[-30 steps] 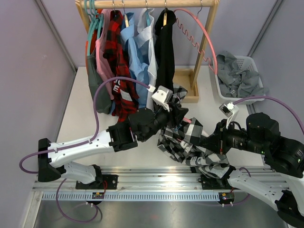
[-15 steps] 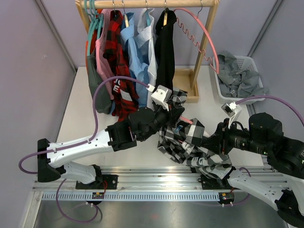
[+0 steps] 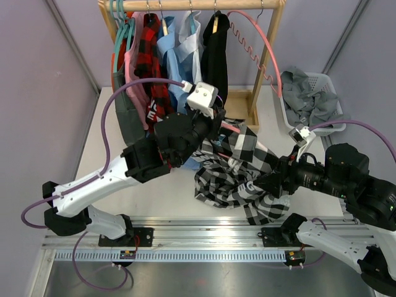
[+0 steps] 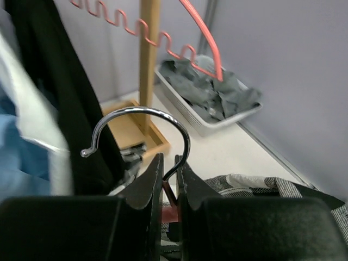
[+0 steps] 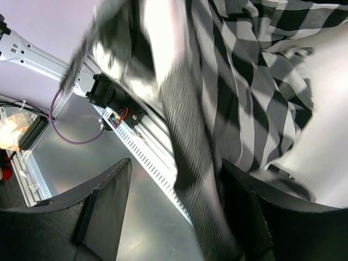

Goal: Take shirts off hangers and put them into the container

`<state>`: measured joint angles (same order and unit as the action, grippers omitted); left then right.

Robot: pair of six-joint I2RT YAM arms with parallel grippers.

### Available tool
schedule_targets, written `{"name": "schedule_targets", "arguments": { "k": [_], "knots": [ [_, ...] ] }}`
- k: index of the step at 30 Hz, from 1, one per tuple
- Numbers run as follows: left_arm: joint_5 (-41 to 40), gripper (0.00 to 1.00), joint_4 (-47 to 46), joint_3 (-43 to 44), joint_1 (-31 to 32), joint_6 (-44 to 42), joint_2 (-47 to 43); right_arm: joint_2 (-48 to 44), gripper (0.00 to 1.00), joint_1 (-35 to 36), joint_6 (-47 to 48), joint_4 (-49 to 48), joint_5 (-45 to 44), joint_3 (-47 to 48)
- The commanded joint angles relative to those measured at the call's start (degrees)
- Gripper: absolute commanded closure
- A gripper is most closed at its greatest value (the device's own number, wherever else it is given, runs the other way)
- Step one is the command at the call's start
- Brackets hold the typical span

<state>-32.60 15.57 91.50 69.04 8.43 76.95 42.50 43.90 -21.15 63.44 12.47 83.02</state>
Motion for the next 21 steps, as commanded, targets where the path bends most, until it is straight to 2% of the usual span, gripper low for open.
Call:
{"name": "schedule_targets", "arguments": {
  "k": [1,5,12,13,16,21],
  "knots": [
    [-3.70,1.00,-1.17,7.27,-2.67,-3.76,0.83,-0.58,0.30,0.31,1.55,-1.65,-1.22,-0.23],
    [-4.67,1.00,2.18,13.34,-5.66,-5.70,3.82,-1.02,0.34,0.31,2.16,-1.48,-1.57,-0.32],
    [-4.58,1.00,2.27,13.70,-11.62,-5.44,3.56,-2.77,0.61,0.31,2.60,-1.39,-2.27,-2.16],
    [-4.58,1.00,2.36,13.88,-12.60,-5.44,3.47,-2.95,0.74,0.22,2.51,-1.13,-2.54,-2.34],
    [-3.70,1.00,2.10,14.14,-15.59,-4.38,2.60,-3.21,1.00,0.31,2.34,0.10,-4.03,-2.52],
    [-7.11,1.00,1.13,14.49,-17.00,-6.84,1.63,-4.44,1.00,0.31,2.34,2.74,-7.36,-1.99]
  ]
}}
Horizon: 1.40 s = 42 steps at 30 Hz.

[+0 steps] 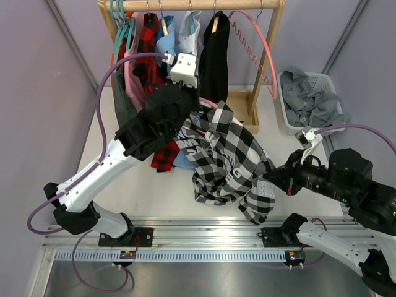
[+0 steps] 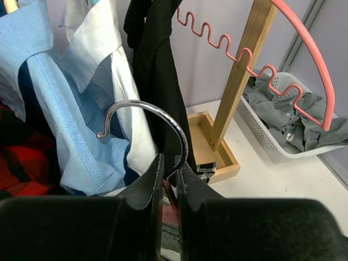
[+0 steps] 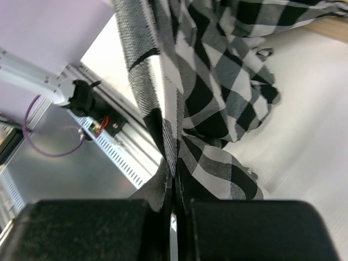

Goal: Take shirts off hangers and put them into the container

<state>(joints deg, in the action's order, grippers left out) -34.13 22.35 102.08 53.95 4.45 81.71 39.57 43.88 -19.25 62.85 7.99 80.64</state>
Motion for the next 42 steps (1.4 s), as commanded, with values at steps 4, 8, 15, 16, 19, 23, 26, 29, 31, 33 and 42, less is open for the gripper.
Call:
{"name": "schedule_targets", "arguments": {
  "k": [4,8,15,16,19,23,26,29,31,33,42],
  "knots": [
    [-10.25,1.00,-9.16,2.07,-2.01,-5.05,-6.29,-1.87,1.00,0.33,0.26,6.75,-7.72,2.32],
    [-14.81,1.00,-12.15,-1.78,-2.01,-5.42,-10.77,-0.99,1.00,0.33,-1.66,12.46,-21.67,4.87],
    [-17.20,1.00,-19.79,-13.03,-1.92,-1.73,-23.08,0.15,1.00,0.33,-10.10,20.64,-46.29,7.95],
    [-17.20,1.00,-19.63,-13.75,-1.84,-0.42,-25.00,0.50,1.00,0.33,-11.94,21.86,-49.96,8.39],
    [-17.20,1.00,-19.54,-16.47,-1.83,2.04,-27.48,1.56,1.00,0.33,-15.37,24.76,-56.30,8.31],
    [-16.41,1.00,-21.99,-22.27,-1.83,5.39,-33.53,2.88,1.00,0.33,-15.91,24.34,-57.21,5.68],
    [-15.97,1.00,-24.63,-25.88,-1.83,7.24,-37.50,3.14,1.00,0.33,-17.58,24.86,-60.10,4.53],
    [-16.67,1.00,-24.11,-26.58,-1.83,7.59,-39.08,3.76,1.00,0.24,-20.03,26.88,-63.79,5.14],
    [-17.55,1.00,-24.02,-26.85,-1.83,7.16,-40.13,4.02,1.00,0.33,-22.84,29.24,-66.51,6.10],
    [-18.34,1.00,-24.11,-27.55,-1.83,7.15,-40.93,4.02,1.00,0.33,-23.82,30.05,-67.40,6.37],
    [-20.45,1.00,-24.63,-29.31,-1.83,6.63,-44.09,5.51,1.00,0.33,-26.10,30.23,-70.74,4.96]
  ]
}}
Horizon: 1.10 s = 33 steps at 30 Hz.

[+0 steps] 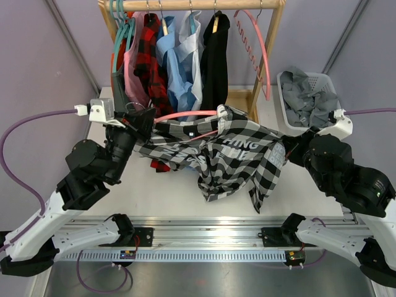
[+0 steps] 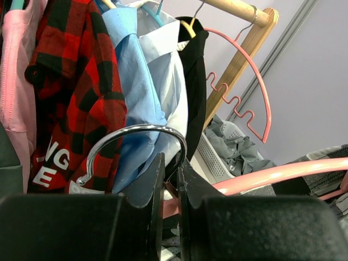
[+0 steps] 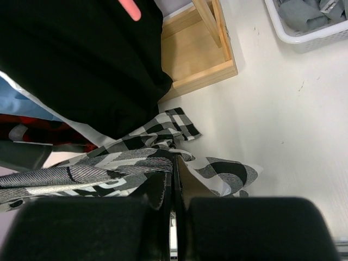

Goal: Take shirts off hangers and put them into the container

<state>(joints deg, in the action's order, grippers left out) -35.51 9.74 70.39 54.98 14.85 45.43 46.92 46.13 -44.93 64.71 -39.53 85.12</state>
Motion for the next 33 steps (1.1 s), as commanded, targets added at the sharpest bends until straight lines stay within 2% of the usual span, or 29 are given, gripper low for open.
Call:
{"name": "schedule_targets", "arguments": {
  "k": [1,4,6,7,9,10,12,13,16,22,28,33],
  "knots": [
    [-19.07,1.00,-12.02,2.12,-2.86,-3.86,-8.07,-1.65,1.00,-2.01,-0.51,28.28,-23.40,0.57],
    [-19.34,1.00,-12.72,1.07,-2.86,-3.86,-9.65,-1.04,1.00,-1.92,-0.51,28.28,-23.06,0.40],
    [-18.29,1.00,-12.81,0.63,-2.86,-3.34,-10.18,-0.34,1.00,-1.92,3.33,25.75,-19.73,-0.56],
    [-16.89,1.00,-12.55,0.89,-2.86,-2.56,-9.92,-0.25,1.00,-1.92,9.97,19.99,-13.01,-2.83],
    [-15.91,1.00,-9.66,2.11,-2.86,-0.89,-8.87,0.10,1.00,-1.92,15.37,14.59,-4.90,-5.31],
    [-15.65,1.00,-7.82,2.55,-2.86,0.34,-8.00,0.71,1.00,-1.92,18.27,11.18,3.06,-7.41],
    [-15.12,1.00,-7.10,2.30,-2.86,0.88,-7.72,1.33,1.00,-1.92,21.62,8.26,13.89,-9.18],
    [-15.12,1.00,-7.27,2.12,-2.86,1.23,-7.72,2.03,1.00,-1.92,23.99,6.24,24.83,-10.58],
    [-15.12,1.00,-8.42,1.42,-2.86,0.97,-8.43,3.62,1.00,-1.92,25.94,6.31,35.62,-11.73],
    [-15.47,1.00,-11.40,2.38,-2.86,-1.13,-7.64,6.60,1.00,-1.92,27.70,6.31,44.78,-13.31],
    [-15.82,1.00,-13.43,4.23,-2.86,-3.07,-5.71,9.51,1.00,-0.17,28.14,4.64,47.35,-14.89],
    [-15.56,1.00,-17.82,3.18,-2.86,-3.51,-5.35,9.95,1.00,4.31,28.05,3.94,50.34,-16.65]
  ]
}}
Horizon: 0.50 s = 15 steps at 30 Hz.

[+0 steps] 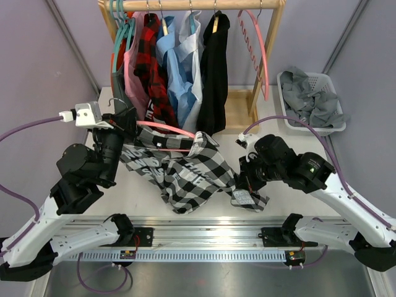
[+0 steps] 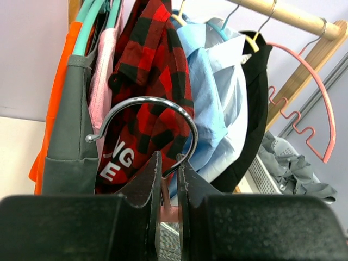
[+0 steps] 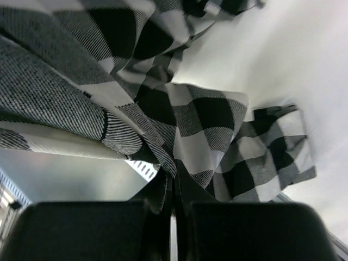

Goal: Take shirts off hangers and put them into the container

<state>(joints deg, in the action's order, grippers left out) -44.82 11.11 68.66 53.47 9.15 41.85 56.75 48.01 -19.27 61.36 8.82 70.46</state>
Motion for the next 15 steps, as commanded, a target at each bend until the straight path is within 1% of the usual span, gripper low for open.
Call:
{"name": "schedule_targets", "arguments": {
  "k": [1,3,5,6,8,9,10,12,13,15],
  "knots": [
    [-5.99,1.00,-20.42,4.81,-1.35,2.28,-1.59,0.11,1.00,3.22,2.13,7.28,2.34,-2.69],
    [-5.81,1.00,-21.83,4.03,-1.35,2.45,-1.50,0.03,1.00,5.24,1.52,7.28,2.17,-2.87],
    [-5.19,1.00,-24.02,2.89,-1.35,2.80,-1.59,-1.11,1.00,5.78,1.25,6.75,3.04,-2.61],
    [-4.76,1.00,-24.12,2.79,-1.35,3.59,-1.59,-1.55,0.89,5.87,1.08,6.32,3.22,-2.08],
    [-3.26,1.00,-19.93,3.93,-1.35,4.99,0.24,-3.39,0.64,5.87,0.37,5.70,0.24,1.25],
    [-3.26,1.00,-17.12,6.28,-1.35,6.22,1.12,-4.10,0.46,5.87,0.72,5.18,-0.11,2.74],
    [-3.26,1.00,-14.48,6.92,-1.35,8.84,2.00,-5.24,0.31,5.87,0.55,4.73,-2.64,5.98],
    [-2.12,1.00,-9.03,6.75,-1.35,13.32,2.98,-6.30,0.26,5.87,0.55,3.51,-4.59,8.98],
    [-0.72,1.00,-7.44,5.09,-1.35,14.74,2.98,-6.82,0.24,5.87,0.72,2.98,-5.73,11.26],
    [0.08,1.00,-5.85,2.37,-1.35,18.78,2.63,-6.66,0.24,5.87,0.98,2.27,-6.97,13.38]
  ]
}}
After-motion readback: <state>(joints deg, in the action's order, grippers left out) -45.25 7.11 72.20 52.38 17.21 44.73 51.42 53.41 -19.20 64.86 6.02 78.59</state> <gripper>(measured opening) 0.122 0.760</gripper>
